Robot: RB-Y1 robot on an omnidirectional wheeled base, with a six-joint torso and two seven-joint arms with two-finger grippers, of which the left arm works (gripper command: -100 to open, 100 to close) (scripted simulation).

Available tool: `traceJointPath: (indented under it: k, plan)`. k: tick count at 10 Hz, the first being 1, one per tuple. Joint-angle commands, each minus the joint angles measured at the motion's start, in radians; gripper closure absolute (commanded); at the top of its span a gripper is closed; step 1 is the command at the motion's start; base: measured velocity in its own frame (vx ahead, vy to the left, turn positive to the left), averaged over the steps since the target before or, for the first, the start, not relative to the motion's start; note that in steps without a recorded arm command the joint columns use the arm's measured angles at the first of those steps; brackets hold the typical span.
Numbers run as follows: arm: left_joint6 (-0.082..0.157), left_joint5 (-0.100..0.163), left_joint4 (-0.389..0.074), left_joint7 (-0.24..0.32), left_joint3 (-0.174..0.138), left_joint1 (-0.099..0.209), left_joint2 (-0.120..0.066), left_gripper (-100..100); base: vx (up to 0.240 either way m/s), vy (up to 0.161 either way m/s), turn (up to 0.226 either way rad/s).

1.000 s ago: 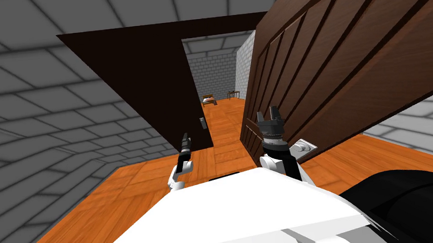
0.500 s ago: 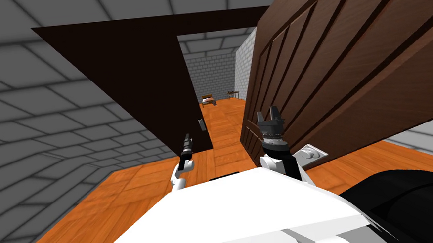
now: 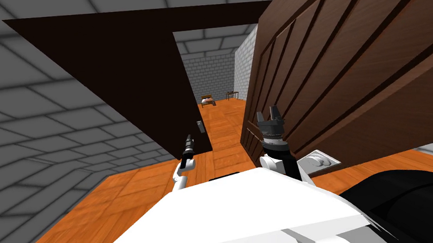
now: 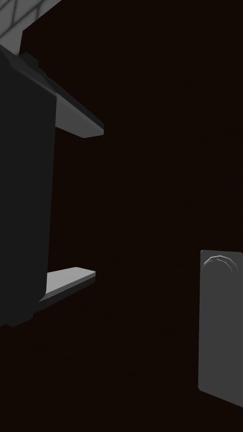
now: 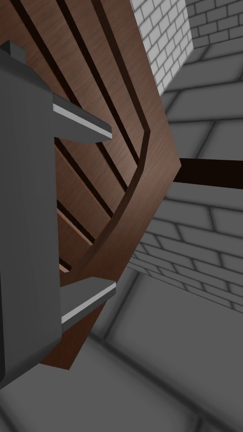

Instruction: Pull the door open

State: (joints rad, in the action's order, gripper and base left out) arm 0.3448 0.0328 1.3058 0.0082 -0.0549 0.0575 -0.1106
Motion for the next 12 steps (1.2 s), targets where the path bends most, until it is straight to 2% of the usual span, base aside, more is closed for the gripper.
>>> traceJointPath:
  k: [1, 5, 11, 12]
  plan:
    - [-0.001, 0.004, -0.04, 0.004, -0.001, 0.023, 0.001, -100, 0.1, -0.012, -0.019]
    - [-0.005, 0.012, -0.113, 0.016, -0.001, 0.06, 0.0, -100, 0.093, -0.016, -0.017]
    - [-0.014, 0.029, -0.254, 0.038, -0.001, 0.133, 0.0, -100, 0.146, -0.012, -0.02]
    - [-0.011, 0.028, -0.238, 0.038, 0.0, 0.124, -0.004, -100, 0.082, 0.006, -0.004]
